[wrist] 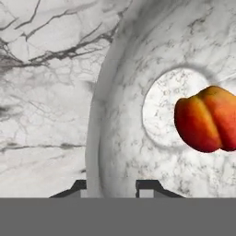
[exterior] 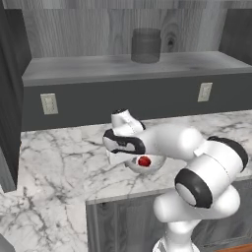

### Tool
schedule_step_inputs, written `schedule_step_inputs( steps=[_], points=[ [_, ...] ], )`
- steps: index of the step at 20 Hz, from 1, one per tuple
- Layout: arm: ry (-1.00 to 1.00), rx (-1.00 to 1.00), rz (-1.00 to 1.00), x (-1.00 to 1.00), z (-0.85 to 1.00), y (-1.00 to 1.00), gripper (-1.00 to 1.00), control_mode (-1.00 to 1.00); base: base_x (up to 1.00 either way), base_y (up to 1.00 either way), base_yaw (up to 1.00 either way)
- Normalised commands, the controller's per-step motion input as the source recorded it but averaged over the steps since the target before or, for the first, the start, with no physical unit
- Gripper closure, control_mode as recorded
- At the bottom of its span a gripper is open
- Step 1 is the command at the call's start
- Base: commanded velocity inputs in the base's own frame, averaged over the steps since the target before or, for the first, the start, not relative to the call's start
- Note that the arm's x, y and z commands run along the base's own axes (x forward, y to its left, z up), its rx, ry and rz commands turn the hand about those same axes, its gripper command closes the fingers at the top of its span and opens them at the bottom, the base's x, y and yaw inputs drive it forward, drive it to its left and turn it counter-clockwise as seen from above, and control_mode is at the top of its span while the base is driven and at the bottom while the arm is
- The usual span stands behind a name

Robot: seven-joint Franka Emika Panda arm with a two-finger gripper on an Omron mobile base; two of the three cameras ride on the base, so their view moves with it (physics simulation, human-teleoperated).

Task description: Pick the peach from the cabinet and place it in the bowl. Then pick the bowl and place it in the sink. Then turn on the sink facuet.

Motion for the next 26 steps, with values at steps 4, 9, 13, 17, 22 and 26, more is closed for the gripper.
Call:
schedule_step_inputs(
  steps=[4, 9, 13, 17, 22, 26],
  points=[
    [-0.11, 0.0, 0.15, -0.92, 1.0, -0.06, 1.0, -1.0, 0.0, 0.0, 0.0],
    [-0.06, -0.04, 0.27, -1.0, 1.0, -0.02, 1.0, -1.0, 0.0, 0.0, 0.0],
    [-0.04, -0.02, 0.45, -1.0, 1.0, -0.24, 1.0, -1.0, 0.0, 0.0, 0.0],
    [-0.04, -0.02, 0.63, -0.99, 0.84, -0.33, 1.0, -1.0, 0.0, 0.0, 0.0],
    [-0.01, -0.01, 0.48, -0.76, 0.97, -0.3, 1.0, -1.0, 0.0, 0.0, 0.0],
    [-0.03, 0.02, 0.28, -0.42, 0.78, -0.39, 1.0, -1.0, 0.0, 0.0, 0.0]
  ],
)
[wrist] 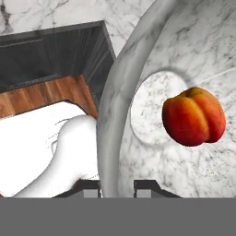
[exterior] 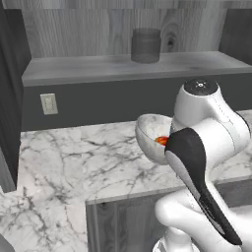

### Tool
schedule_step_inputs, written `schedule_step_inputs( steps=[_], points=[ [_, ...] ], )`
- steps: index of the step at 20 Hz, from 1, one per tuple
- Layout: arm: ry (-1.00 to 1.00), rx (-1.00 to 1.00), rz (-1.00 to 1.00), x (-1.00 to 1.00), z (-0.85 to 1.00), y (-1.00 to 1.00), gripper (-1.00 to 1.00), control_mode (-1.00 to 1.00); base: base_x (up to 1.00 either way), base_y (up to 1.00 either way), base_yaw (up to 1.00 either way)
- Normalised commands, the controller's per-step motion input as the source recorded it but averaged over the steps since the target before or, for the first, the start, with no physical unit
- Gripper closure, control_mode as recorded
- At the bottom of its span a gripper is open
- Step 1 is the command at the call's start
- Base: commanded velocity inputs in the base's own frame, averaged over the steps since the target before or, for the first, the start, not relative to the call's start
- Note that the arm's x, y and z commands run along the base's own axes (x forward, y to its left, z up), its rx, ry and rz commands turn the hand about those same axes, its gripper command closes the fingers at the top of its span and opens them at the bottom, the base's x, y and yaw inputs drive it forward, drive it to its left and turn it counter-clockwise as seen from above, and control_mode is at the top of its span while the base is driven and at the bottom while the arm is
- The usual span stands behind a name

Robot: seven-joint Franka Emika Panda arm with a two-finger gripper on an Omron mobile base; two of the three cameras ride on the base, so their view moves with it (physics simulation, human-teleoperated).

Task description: Pick the peach from the cabinet and place it in the bowl. Then pick the bowl and place it in the sink. Then turn on the sink facuet.

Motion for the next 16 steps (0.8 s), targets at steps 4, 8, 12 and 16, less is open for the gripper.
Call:
schedule_step_inputs(
  steps=[4, 8, 12, 16],
  points=[
    [-0.02, 0.09, 0.04, -0.29, 0.42, -0.43, 1.0, -1.0, 0.0, 0.0, 0.0],
    [0.0, 0.04, 0.0, -0.16, 0.0, -0.16, 1.0, -1.0, 0.0, 0.0, 0.0],
    [0.03, 0.0, 0.0, 0.0, 0.0, 0.0, 1.0, -1.0, 0.0, 0.0, 0.0],
    [0.1, 0.0, 0.01, 0.0, -0.01, 0.03, 1.0, -1.0, 0.0, 0.0, 0.0]
  ],
)
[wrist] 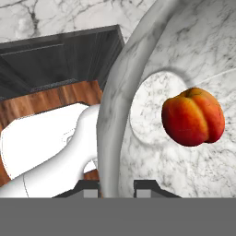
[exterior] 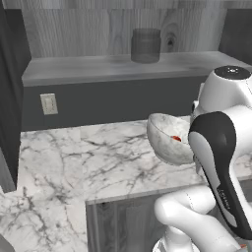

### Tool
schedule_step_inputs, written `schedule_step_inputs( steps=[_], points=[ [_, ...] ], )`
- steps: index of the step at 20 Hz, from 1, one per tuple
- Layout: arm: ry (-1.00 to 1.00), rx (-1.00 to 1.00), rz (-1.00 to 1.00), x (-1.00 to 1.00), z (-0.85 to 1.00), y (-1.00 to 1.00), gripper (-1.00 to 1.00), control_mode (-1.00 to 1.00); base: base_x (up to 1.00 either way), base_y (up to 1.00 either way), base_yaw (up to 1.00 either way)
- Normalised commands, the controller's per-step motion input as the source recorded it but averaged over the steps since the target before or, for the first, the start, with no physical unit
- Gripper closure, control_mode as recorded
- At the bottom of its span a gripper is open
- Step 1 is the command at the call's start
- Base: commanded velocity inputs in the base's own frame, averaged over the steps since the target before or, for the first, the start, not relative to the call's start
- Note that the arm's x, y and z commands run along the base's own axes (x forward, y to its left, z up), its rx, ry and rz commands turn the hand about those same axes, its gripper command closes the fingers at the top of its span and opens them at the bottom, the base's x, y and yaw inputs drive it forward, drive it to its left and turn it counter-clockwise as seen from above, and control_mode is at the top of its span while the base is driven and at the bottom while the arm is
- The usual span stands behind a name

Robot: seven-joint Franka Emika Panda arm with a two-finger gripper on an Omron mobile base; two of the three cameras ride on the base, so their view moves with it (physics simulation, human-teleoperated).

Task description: Pick the peach from the cabinet and place it in the bowl. Then pick the bowl and place it in the sink. Then turn on the sink facuet.

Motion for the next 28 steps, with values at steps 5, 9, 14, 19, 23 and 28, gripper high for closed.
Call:
schedule_step_inputs(
  steps=[5, 9, 14, 19, 23, 28],
  points=[
    [0.0, 0.0, 0.0, 0.0, 0.0, 0.0, 1.0, 1.0, -0.65, 0.0, 0.0],
    [0.0, 0.0, 0.0, 0.0, 0.0, 0.0, 1.0, 1.0, -1.0, -0.08, 0.0],
    [0.0, 0.0, 0.0, 0.0, 0.0, 0.0, 1.0, 1.0, -0.67, -0.23, 0.03],
    [0.0, 0.0, 0.0, 0.0, 0.0, 0.0, 1.0, 1.0, -0.5, -0.66, 0.58],
    [0.0, 0.0, 0.0, 0.0, 0.0, 0.0, 1.0, 1.0, -0.81, -0.28, 0.76],
    [0.0, 0.0, 0.0, 0.0, 0.0, 0.0, 1.0, 1.0, -0.91, -0.04, 0.77]
  ],
)
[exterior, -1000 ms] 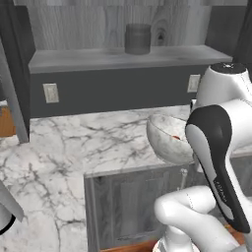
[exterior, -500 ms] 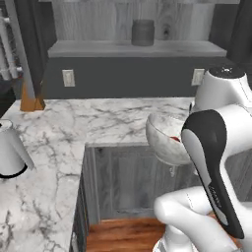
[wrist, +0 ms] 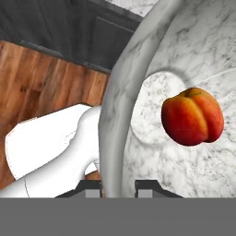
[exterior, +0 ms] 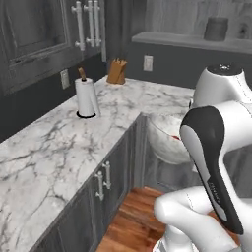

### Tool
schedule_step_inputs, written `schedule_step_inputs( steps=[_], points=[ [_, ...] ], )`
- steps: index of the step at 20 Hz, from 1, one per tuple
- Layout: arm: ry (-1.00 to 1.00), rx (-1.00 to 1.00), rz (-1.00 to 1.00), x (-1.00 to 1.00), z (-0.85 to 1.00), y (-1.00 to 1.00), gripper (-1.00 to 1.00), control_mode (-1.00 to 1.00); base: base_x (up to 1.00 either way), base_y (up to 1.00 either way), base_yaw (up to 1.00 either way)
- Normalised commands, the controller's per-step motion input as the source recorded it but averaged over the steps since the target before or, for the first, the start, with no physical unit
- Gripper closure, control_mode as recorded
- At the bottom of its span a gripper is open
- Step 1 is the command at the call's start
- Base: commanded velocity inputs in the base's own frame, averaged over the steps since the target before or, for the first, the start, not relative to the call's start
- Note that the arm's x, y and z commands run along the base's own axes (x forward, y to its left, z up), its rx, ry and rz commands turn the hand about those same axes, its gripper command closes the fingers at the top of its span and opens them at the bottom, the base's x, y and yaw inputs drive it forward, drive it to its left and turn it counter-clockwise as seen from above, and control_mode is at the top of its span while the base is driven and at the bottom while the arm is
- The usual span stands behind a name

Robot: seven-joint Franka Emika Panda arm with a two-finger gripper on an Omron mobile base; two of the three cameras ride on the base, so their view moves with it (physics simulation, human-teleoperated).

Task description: Pick the peach from the cabinet and place it in the bowl. Then pick the bowl and place it in the sink. Then turn on the sink facuet.

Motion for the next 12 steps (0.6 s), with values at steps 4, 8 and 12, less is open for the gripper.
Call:
schedule_step_inputs(
  steps=[4, 8, 12],
  points=[
    [0.0, 0.0, 0.0, 0.0, 0.0, 0.0, 1.0, 1.0, -0.54, 0.04, 0.71],
    [0.0, 0.0, 0.0, 0.0, 0.0, 0.0, 1.0, 1.0, -0.33, 0.27, 0.64],
    [0.0, 0.0, 0.0, 0.0, 0.0, 0.0, 1.0, 1.0, -0.17, 0.47, 0.56]
  ],
)
